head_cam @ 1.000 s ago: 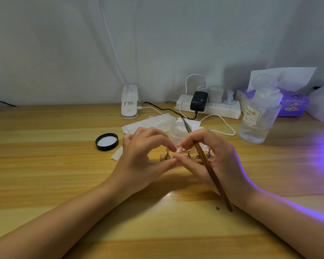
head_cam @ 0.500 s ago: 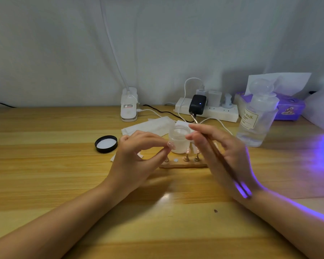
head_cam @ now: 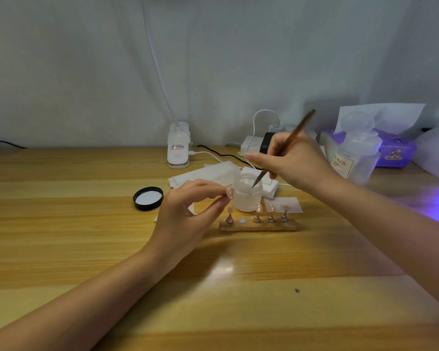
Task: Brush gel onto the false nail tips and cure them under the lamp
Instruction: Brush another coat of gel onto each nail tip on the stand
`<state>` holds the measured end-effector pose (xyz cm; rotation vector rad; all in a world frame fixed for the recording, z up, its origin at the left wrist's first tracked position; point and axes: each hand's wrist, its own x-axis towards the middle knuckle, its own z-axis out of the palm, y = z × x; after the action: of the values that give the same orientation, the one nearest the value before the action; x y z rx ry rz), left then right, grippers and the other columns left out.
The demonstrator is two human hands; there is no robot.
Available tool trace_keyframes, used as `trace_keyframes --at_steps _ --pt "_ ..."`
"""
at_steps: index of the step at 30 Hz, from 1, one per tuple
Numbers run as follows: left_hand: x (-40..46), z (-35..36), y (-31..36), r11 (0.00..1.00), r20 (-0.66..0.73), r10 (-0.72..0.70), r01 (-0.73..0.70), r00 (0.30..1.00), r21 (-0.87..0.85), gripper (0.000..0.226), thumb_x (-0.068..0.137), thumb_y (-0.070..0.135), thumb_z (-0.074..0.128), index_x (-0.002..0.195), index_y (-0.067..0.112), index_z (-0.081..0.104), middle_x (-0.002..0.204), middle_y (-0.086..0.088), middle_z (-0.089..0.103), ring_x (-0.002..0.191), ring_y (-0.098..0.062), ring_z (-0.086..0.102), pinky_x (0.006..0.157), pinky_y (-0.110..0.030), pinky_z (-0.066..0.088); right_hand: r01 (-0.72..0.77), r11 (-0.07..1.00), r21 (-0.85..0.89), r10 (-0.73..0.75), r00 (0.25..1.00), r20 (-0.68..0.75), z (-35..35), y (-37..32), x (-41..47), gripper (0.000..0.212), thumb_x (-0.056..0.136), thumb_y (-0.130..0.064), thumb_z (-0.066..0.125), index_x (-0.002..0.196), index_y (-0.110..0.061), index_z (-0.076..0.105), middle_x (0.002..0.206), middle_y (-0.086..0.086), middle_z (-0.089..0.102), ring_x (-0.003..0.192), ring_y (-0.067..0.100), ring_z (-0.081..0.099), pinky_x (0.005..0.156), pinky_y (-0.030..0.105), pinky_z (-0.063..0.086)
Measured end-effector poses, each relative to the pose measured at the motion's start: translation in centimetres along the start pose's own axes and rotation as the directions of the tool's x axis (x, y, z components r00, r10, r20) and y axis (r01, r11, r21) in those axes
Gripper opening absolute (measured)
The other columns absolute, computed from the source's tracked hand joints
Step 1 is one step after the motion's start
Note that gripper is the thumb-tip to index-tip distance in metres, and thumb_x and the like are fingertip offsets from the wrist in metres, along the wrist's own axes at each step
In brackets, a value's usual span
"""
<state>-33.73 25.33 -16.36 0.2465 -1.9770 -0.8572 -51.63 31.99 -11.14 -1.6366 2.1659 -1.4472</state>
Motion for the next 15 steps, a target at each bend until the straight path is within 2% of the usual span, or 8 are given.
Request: trace_keyframes --at_steps 2,4,7,10,12,15 --pt "0.0 0.0 -0.1 1.000 -0.005 -0.015 0.015 1.000 -0.004 0.021 0.076 0.017 0.064 0.096 0.018 0.068 0.085 0.007 0.068 0.083 -0.007 0.062 0.075 -0.030 0.050 0.017 0.995 -0.094 -0.014 0.999 0.037 0.7 0.0 0.4 0.034 0.076 -0.034 0.072 0.056 -0.021 0.049 0.050 -0.010 0.049 0.047 -0.008 0.050 0.044 0.005 0.034" --pt "0.0 -0.1 -0.2 1.000 -0.002 -0.017 0.017 1.000 -0.006 0.019 0.076 0.016 0.064 0.094 0.017 0.068 0.085 0.008 0.068 0.083 -0.005 0.062 0.076 -0.028 0.050 0.020 0.986 -0.164 -0.004 0.995 0.099 1.4 0.1 0.6 0.035 0.077 -0.035 0.071 0.056 -0.021 0.047 0.052 -0.009 0.047 0.048 -0.002 0.049 0.046 0.009 0.032" --pt "0.0 -0.1 -0.2 1.000 0.005 -0.031 0.031 1.000 -0.007 0.017 0.076 0.017 0.064 0.092 0.019 0.068 0.085 0.010 0.068 0.083 -0.005 0.062 0.076 -0.027 0.049 0.027 0.983 -0.179 0.000 0.988 0.152 2.1 0.0 0.6 0.035 0.078 -0.033 0.070 0.056 -0.020 0.047 0.054 -0.007 0.048 0.052 0.003 0.046 0.051 0.018 0.033" --pt "-0.1 -0.1 -0.1 0.999 0.008 -0.051 0.051 0.999 -0.004 0.018 0.076 0.018 0.064 0.093 0.020 0.068 0.085 0.009 0.068 0.083 -0.007 0.062 0.076 -0.029 0.049 0.031 0.992 -0.120 -0.016 0.993 0.121 1.4 -0.1 0.8 0.032 0.078 -0.031 0.071 0.057 -0.019 0.051 0.055 -0.006 0.052 0.053 0.004 0.051 0.053 0.018 0.040" --pt "-0.1 -0.1 -0.1 0.998 0.007 -0.055 0.055 0.998 -0.005 0.018 0.075 0.018 0.064 0.093 0.020 0.068 0.085 0.009 0.069 0.083 -0.008 0.062 0.077 -0.029 0.049 0.018 0.999 -0.032 -0.016 0.999 0.050 0.7 0.0 0.9 0.030 0.078 -0.028 0.072 0.057 -0.018 0.052 0.050 -0.009 0.054 0.050 0.000 0.054 0.050 0.011 0.043" --pt "-0.1 -0.1 0.0 0.999 0.018 -0.050 0.050 0.999 -0.006 0.018 0.075 0.018 0.064 0.093 0.021 0.068 0.086 0.011 0.068 0.084 -0.006 0.062 0.077 -0.026 0.050 -0.044 0.992 0.116 0.048 0.998 -0.037 -0.2 0.5 0.6 0.029 0.078 -0.026 0.072 0.058 -0.016 0.054 0.047 -0.009 0.056 0.045 -0.003 0.055 0.046 0.009 0.045"
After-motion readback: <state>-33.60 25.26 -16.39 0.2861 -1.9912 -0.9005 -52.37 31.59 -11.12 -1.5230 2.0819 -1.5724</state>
